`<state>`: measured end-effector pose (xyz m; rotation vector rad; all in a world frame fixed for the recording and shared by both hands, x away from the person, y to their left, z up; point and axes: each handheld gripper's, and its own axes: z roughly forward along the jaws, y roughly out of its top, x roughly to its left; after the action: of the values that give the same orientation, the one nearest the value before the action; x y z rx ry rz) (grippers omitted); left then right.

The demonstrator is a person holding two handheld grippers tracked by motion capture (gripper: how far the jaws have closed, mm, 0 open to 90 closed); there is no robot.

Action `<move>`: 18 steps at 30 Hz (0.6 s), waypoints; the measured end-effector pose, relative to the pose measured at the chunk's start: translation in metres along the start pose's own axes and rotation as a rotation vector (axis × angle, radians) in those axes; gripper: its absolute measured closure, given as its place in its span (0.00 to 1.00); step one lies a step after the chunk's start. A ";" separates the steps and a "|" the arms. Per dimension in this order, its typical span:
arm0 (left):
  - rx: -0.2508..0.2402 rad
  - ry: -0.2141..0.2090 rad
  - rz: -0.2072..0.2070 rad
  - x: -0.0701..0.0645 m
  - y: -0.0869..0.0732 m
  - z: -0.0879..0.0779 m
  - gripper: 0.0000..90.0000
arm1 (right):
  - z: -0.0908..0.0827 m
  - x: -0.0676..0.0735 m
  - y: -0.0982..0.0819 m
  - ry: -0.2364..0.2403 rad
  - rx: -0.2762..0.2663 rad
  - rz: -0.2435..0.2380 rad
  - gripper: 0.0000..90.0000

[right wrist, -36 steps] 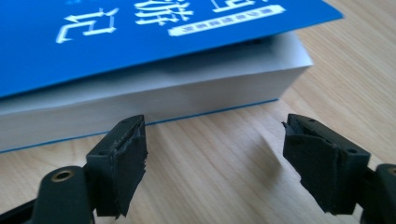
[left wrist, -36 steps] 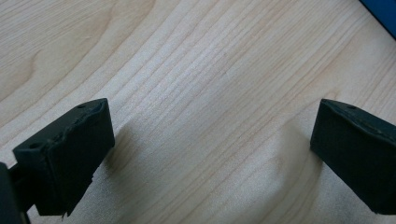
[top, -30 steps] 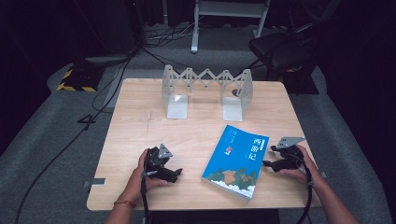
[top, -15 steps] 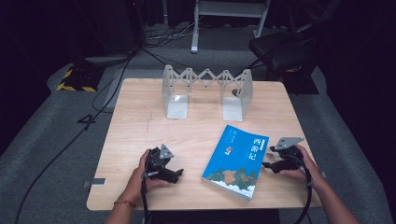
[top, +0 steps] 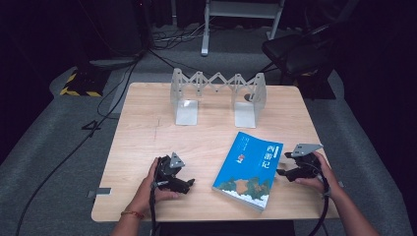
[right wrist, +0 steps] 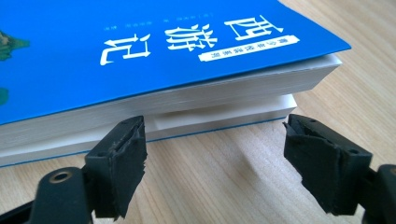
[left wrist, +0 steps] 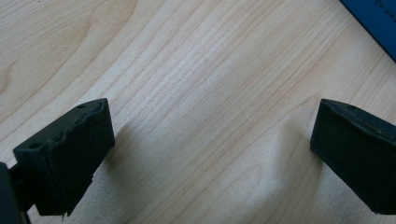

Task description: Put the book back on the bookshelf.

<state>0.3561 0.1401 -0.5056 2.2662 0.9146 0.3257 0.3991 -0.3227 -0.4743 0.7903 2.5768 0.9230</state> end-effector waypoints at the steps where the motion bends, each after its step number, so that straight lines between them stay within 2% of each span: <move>1: 0.002 -0.004 0.005 0.000 0.000 0.000 0.00 | -0.001 0.000 0.000 0.000 -0.004 0.002 0.24; 5: 0.005 -0.010 0.020 0.000 0.000 0.000 0.00 | -0.002 -0.001 0.001 0.009 -0.018 0.009 0.25; 11: 0.004 -0.011 0.012 -0.001 0.000 0.000 0.00 | -0.004 -0.001 0.002 0.016 -0.033 0.010 0.28; 13: 0.005 -0.011 0.015 -0.002 0.000 0.000 0.01 | -0.004 -0.001 0.001 0.025 -0.048 0.004 0.29; 18: 0.003 -0.025 0.033 -0.003 0.000 0.000 0.01 | -0.006 -0.001 0.002 0.038 -0.091 0.022 0.30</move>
<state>0.3542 0.1380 -0.5053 2.2852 0.8662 0.3100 0.3977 -0.3254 -0.4684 0.7848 2.5426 1.0630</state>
